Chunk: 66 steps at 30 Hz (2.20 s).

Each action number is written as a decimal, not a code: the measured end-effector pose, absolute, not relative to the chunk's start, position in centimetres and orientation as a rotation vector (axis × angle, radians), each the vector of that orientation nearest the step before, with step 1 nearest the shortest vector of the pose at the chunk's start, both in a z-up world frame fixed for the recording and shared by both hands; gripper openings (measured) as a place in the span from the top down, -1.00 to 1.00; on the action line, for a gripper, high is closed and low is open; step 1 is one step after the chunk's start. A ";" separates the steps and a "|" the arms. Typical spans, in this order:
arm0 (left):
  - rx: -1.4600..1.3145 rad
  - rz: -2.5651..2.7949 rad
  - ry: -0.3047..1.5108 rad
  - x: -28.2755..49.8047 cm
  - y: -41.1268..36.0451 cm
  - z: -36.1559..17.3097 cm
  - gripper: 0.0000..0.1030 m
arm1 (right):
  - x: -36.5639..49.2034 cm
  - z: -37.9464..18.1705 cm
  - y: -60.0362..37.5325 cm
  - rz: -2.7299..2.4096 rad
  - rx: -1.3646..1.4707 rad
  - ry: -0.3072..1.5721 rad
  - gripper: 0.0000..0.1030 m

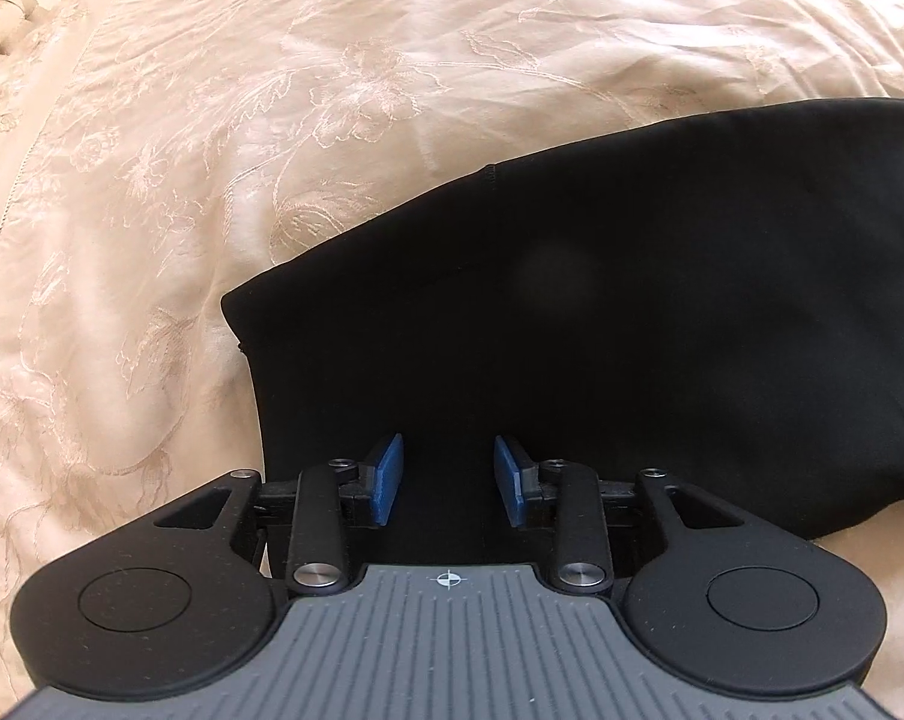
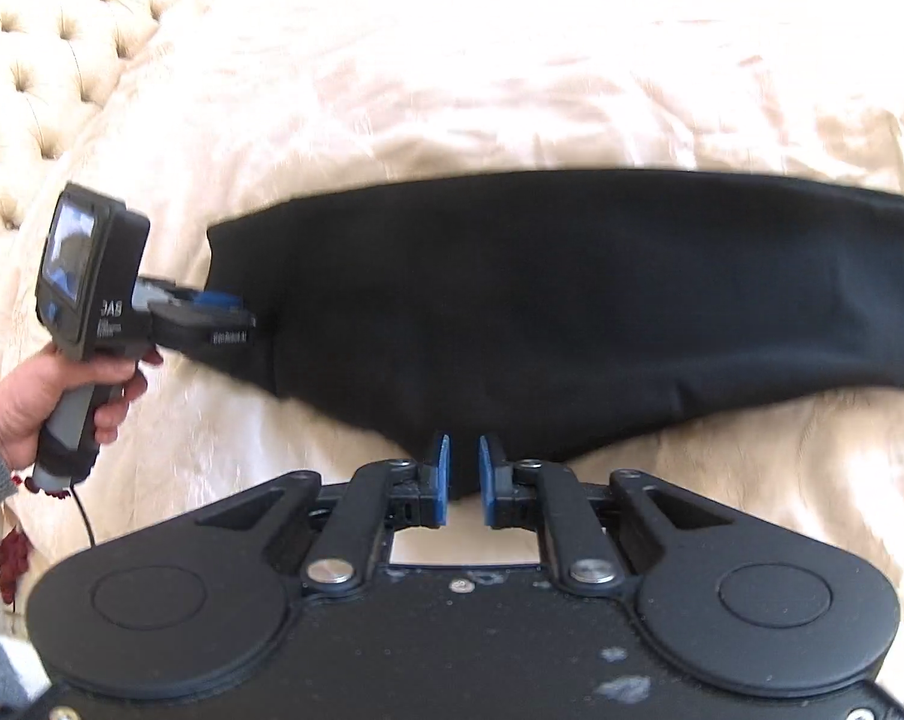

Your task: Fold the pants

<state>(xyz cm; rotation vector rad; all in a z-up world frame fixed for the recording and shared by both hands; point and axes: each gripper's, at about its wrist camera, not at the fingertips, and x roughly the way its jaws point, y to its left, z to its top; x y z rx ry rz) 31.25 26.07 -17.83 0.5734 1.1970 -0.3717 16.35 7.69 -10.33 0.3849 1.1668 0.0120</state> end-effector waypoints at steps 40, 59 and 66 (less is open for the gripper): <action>0.474 -0.532 1.205 26.5 14.1 -16.0 0.34 | 16.6 -11.5 -5.5 -0.288 0.311 1.079 0.67; 0.203 -0.117 1.281 20.0 11.1 -12.5 0.34 | 23.1 -15.5 -15.4 0.289 -0.350 1.163 0.45; 0.239 -0.073 1.257 17.7 9.8 -10.6 0.34 | 22.9 -16.0 -16.3 0.409 -0.365 1.192 0.96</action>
